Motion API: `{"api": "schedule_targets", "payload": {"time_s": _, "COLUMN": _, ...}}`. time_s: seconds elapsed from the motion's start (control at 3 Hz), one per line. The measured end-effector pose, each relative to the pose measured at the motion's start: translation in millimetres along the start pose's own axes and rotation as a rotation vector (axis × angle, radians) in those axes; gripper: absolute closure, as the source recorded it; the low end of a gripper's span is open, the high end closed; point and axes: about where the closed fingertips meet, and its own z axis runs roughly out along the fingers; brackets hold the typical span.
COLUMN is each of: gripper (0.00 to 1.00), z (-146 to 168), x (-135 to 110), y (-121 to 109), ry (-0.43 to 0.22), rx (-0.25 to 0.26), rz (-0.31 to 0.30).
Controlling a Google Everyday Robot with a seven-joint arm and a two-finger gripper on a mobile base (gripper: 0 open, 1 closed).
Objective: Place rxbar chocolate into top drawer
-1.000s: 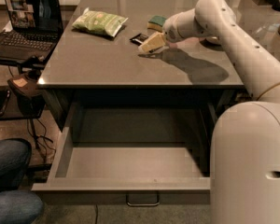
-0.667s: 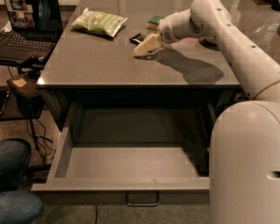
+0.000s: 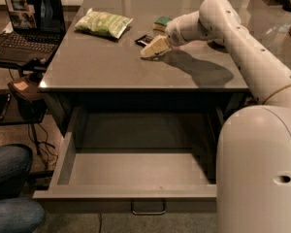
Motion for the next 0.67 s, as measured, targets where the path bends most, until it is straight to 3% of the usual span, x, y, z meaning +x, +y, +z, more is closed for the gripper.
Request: {"api": "schedule_targets", "payload": {"time_s": 0.67, "gripper": 0.42, "z": 0.1, "x": 0.0, "y": 0.0, "ry": 0.0, "rx": 0.0, "rz": 0.0}}
